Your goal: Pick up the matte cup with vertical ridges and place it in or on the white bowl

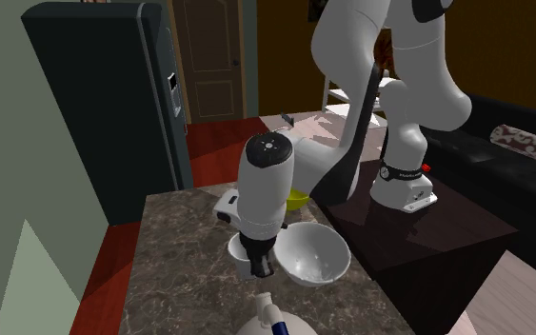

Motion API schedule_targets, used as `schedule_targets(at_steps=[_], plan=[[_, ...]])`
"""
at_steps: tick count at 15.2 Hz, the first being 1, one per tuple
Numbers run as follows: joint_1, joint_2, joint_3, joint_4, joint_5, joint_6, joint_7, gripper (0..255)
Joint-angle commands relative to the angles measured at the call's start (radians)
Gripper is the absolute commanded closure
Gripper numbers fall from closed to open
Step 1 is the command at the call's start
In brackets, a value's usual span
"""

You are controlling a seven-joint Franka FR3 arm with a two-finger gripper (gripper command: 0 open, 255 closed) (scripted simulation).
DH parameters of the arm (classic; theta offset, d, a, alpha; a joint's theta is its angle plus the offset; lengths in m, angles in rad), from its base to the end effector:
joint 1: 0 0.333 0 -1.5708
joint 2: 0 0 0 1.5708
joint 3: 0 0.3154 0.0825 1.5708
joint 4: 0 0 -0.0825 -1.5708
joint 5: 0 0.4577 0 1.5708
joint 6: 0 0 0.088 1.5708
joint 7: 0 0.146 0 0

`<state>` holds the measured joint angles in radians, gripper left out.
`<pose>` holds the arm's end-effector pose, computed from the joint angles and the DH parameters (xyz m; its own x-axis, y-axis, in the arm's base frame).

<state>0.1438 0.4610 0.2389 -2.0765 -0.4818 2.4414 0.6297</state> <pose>0.5772 0.2289 0.1039 0.9929 0.1166 0.0235 0.1097 -0.9743 0.1966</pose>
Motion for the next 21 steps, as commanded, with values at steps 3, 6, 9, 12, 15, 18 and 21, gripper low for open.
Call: schedule_targets(at_steps=[3,6,9,12,15,18,21], plan=[[-0.011,-0.045,0.016,-0.003,0.028,-0.039,-0.026,255],[-0.018,-0.077,0.026,-0.003,0.048,-0.066,-0.044,255],[-0.024,-0.107,0.036,-0.002,0.068,-0.095,-0.062,255],[-0.029,-0.136,0.044,0.002,0.087,-0.125,-0.079,255],[-0.033,-0.164,0.051,0.007,0.106,-0.155,-0.096,255],[-0.037,-0.191,0.058,0.015,0.124,-0.186,-0.113,255],[-0.04,-0.216,0.063,0.024,0.141,-0.217,-0.129,255]])
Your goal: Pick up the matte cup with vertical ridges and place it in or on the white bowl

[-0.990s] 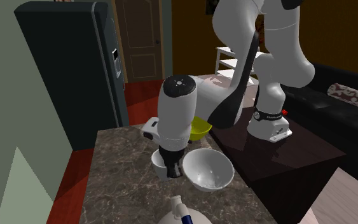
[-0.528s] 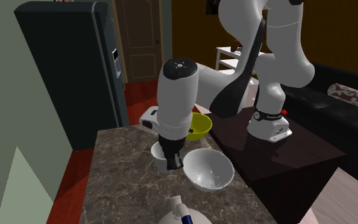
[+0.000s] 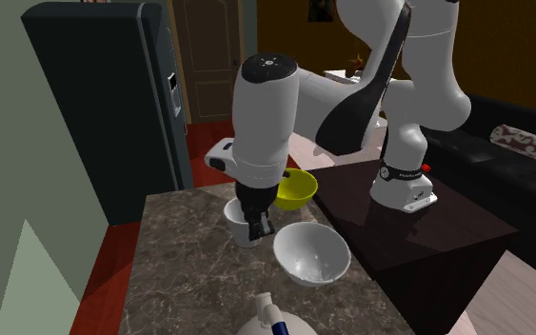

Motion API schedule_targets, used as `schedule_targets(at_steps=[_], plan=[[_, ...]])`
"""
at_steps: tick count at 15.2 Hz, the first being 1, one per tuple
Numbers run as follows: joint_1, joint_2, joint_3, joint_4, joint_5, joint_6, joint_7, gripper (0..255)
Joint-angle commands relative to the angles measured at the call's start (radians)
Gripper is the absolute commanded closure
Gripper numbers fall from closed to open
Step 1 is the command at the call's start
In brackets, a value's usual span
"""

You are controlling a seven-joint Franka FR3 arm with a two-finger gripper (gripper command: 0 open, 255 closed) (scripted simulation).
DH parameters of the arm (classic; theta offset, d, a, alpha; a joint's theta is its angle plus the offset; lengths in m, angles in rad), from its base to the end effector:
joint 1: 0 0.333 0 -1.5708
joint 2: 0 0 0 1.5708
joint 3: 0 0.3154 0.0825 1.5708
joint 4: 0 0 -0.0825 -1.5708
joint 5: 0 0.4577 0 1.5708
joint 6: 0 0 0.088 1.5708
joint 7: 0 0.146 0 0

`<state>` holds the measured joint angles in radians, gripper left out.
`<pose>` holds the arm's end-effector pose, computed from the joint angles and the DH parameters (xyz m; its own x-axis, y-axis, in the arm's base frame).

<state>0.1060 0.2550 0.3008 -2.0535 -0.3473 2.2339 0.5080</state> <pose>0.5896 0.2337 0.2268 0.9929 0.1167 0.0236 0.1099 -0.9743 0.1968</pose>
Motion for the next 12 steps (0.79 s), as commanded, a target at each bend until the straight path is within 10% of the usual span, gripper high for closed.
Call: schedule_targets(at_steps=[1,12], plan=[[-0.003,-0.018,0.003,0.005,0.012,-0.021,-0.012,255],[0.018,-0.218,0.049,-0.145,0.097,-0.064,-0.001,255]])
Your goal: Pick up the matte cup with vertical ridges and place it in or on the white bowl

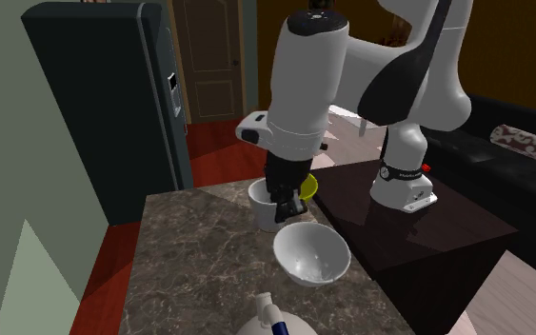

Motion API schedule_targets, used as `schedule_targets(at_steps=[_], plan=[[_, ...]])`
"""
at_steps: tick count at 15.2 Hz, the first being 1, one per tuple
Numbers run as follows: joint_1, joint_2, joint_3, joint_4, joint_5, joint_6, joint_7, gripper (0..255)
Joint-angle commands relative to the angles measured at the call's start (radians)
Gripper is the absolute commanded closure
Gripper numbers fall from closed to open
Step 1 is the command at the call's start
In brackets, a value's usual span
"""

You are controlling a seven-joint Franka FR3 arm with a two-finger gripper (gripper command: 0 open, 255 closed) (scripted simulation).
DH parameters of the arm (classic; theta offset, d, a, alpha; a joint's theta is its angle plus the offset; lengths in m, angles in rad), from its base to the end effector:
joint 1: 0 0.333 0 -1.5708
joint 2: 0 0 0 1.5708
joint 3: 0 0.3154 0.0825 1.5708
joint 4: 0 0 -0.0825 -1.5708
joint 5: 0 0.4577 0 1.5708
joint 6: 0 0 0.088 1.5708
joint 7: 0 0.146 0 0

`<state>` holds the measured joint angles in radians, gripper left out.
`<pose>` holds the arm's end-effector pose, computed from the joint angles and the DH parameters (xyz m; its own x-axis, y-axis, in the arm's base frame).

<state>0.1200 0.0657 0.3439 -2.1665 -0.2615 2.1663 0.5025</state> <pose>0.5398 0.2503 0.2786 0.9928 0.1172 0.0235 0.1104 -0.9743 0.1961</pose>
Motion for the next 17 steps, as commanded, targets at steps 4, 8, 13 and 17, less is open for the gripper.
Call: schedule_targets(at_steps=[4,8,13,17], plan=[[0.036,-0.154,0.038,-0.151,0.071,0.001,0.031,255],[0.067,-0.231,0.061,-0.23,0.114,0.003,0.055,255],[0.061,-0.186,0.067,-0.259,0.085,0.071,0.085,255],[0.057,-0.146,0.07,-0.278,0.055,0.124,0.114,255]])
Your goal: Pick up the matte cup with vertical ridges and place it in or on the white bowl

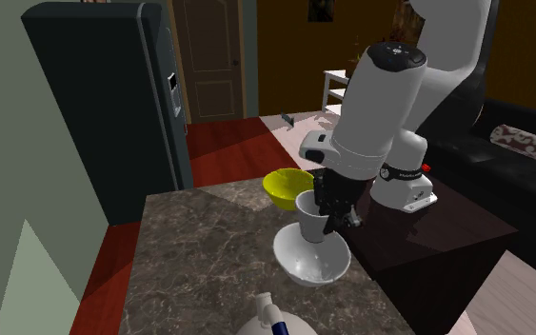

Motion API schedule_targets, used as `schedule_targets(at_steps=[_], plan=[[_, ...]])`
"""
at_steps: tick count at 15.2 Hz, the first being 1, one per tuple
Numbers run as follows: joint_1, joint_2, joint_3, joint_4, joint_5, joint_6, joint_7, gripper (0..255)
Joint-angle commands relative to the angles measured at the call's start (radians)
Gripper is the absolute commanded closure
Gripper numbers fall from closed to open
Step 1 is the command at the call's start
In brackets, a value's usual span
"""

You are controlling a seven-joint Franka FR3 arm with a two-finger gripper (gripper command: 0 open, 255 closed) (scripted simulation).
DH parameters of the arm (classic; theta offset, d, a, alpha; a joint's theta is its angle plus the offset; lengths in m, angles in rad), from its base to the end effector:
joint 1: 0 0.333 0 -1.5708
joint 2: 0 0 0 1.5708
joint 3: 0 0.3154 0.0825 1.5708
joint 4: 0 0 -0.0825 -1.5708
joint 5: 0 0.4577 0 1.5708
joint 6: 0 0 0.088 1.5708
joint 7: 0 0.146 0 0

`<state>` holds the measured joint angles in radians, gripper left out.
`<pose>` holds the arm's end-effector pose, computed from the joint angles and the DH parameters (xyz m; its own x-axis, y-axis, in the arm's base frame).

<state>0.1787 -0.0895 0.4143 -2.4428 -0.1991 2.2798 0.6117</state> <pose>0.4344 0.2748 0.2356 0.9929 0.1165 0.0227 0.1098 -0.9742 0.1971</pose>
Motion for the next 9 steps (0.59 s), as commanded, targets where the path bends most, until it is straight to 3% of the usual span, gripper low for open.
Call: schedule_targets(at_steps=[1,9], plan=[[-0.003,0.02,0.0,-0.005,-0.015,0.023,0.013,255],[-0.009,0.095,0.0,-0.025,-0.078,0.104,0.069,255]])
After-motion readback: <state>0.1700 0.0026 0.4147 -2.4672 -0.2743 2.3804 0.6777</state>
